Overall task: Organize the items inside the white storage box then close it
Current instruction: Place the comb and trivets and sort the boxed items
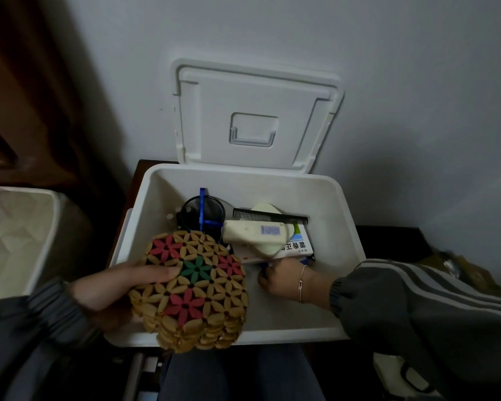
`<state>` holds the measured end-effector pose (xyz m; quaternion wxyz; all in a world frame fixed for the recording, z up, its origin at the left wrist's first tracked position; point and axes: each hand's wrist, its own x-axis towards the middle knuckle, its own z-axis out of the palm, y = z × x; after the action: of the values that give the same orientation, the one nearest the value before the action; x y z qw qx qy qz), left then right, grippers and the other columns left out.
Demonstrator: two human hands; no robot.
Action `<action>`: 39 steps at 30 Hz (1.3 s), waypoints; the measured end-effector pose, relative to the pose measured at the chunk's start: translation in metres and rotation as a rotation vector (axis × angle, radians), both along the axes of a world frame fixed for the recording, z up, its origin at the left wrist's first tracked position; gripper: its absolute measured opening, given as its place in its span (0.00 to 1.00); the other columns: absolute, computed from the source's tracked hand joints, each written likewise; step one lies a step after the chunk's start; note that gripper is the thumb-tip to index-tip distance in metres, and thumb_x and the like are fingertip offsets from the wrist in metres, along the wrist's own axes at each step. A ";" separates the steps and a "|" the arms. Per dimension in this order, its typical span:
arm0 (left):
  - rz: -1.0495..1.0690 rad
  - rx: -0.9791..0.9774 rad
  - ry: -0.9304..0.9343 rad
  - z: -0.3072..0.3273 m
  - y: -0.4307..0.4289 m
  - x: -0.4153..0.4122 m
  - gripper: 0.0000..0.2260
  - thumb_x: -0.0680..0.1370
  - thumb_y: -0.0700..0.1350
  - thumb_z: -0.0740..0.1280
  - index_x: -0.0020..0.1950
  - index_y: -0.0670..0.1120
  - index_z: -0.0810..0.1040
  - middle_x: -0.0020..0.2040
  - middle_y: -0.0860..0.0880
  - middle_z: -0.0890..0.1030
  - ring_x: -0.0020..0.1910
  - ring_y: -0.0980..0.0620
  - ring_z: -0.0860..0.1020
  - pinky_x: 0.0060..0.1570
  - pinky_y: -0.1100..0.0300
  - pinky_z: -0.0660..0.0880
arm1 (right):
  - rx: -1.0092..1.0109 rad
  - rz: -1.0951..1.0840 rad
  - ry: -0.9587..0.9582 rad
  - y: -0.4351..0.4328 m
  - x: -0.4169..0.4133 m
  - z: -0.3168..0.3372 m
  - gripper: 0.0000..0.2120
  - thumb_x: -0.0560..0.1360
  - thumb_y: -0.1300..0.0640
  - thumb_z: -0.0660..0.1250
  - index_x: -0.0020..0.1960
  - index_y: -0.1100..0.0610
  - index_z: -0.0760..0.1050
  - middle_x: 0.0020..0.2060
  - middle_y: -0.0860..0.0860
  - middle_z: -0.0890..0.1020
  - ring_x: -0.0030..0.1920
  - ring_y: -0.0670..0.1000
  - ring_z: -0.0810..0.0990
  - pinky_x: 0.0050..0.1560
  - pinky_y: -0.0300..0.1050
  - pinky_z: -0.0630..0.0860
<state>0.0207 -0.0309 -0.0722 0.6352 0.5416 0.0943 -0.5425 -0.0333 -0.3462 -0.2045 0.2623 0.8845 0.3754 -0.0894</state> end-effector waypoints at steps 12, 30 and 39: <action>-0.046 -0.050 -0.050 -0.001 0.006 -0.002 0.46 0.46 0.48 0.84 0.61 0.40 0.75 0.55 0.37 0.81 0.53 0.36 0.81 0.45 0.46 0.81 | 0.088 -0.077 -0.190 0.007 0.005 0.037 0.08 0.54 0.57 0.77 0.31 0.53 0.80 0.20 0.49 0.75 0.19 0.48 0.72 0.21 0.35 0.66; -0.103 0.039 0.006 -0.008 -0.025 -0.008 0.50 0.40 0.49 0.84 0.60 0.42 0.76 0.54 0.39 0.83 0.53 0.39 0.82 0.51 0.45 0.78 | 0.205 -0.498 -0.326 -0.021 0.038 0.056 0.14 0.51 0.56 0.81 0.31 0.55 0.78 0.20 0.49 0.76 0.17 0.50 0.73 0.18 0.34 0.65; -0.096 0.069 0.004 -0.009 -0.025 -0.007 0.46 0.41 0.51 0.84 0.57 0.43 0.78 0.51 0.40 0.84 0.48 0.42 0.83 0.44 0.49 0.81 | 0.212 -0.660 -0.153 -0.026 0.056 0.063 0.10 0.76 0.56 0.61 0.55 0.58 0.74 0.46 0.55 0.82 0.43 0.58 0.81 0.37 0.44 0.70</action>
<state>0.0139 -0.0555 -0.0814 0.5892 0.5659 0.0885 -0.5699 0.0225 -0.3718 -0.1420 0.1536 0.9845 0.0558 -0.0636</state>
